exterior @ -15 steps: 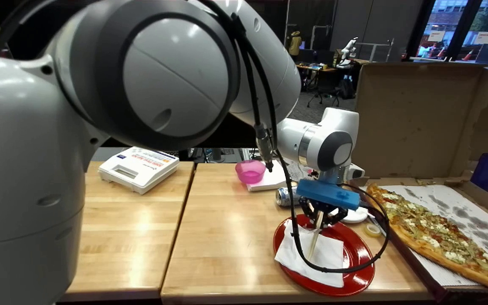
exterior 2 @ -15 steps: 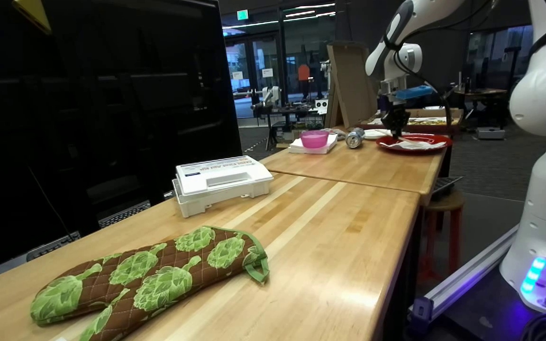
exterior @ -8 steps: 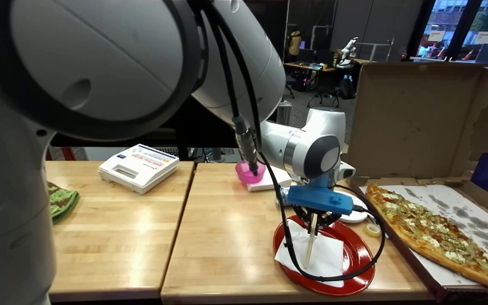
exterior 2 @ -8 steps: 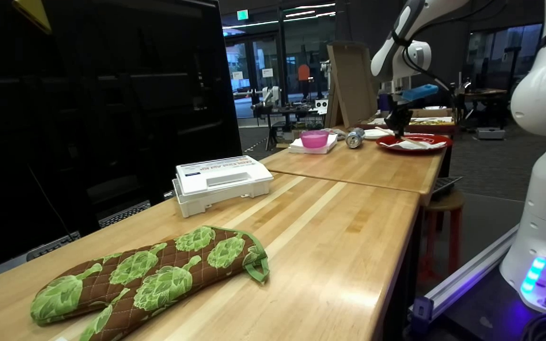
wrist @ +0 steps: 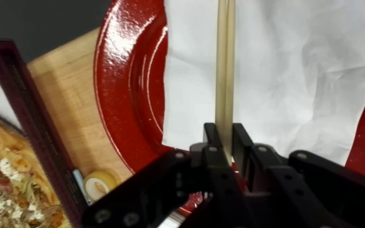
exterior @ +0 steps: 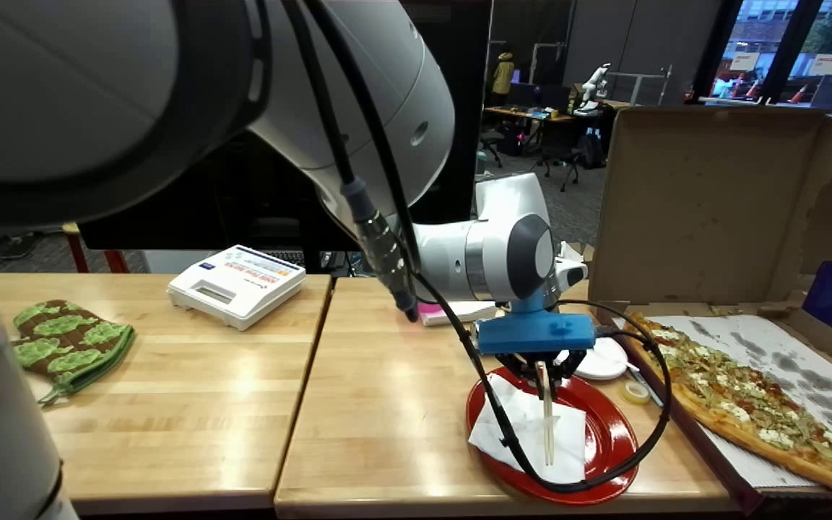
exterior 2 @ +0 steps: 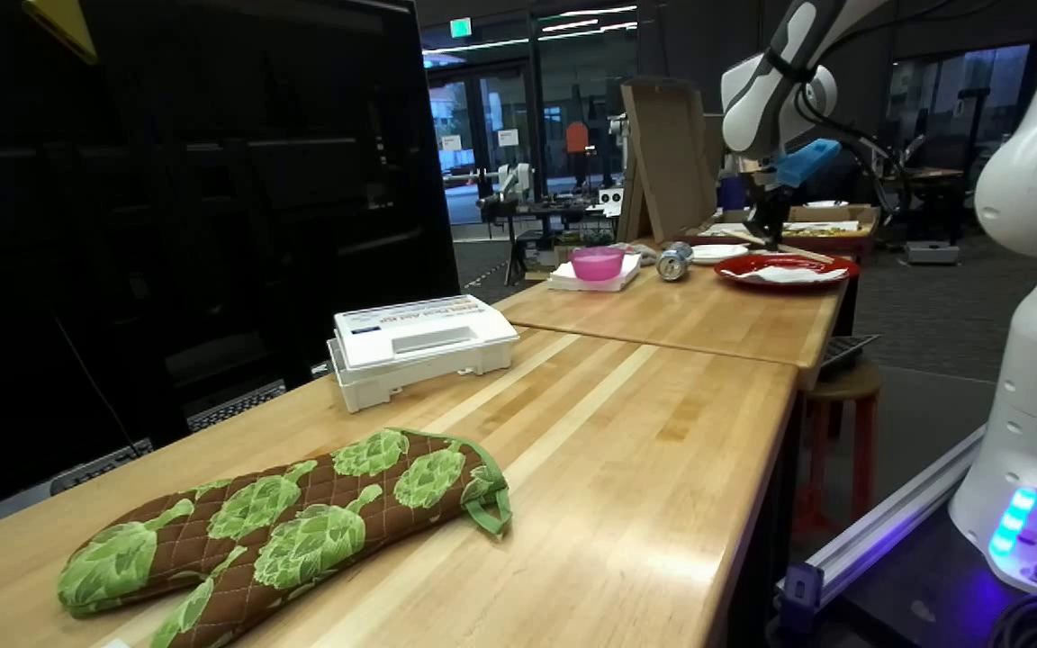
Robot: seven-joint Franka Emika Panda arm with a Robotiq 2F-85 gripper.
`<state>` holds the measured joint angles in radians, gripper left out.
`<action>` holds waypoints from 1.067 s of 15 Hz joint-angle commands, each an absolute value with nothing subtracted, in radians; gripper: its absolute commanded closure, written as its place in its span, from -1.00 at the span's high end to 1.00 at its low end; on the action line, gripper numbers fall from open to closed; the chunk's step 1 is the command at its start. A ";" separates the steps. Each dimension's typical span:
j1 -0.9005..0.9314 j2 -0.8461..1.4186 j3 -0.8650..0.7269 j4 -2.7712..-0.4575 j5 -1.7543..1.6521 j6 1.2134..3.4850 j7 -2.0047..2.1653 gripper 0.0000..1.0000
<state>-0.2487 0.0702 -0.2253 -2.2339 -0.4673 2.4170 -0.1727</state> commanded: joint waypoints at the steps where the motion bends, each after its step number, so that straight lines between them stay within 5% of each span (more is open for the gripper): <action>1: -0.230 -0.048 -0.231 -2.338 -0.606 2.438 -0.083 -0.93; 16: -0.142 -0.182 -0.084 -2.601 -0.628 2.514 0.080 -0.93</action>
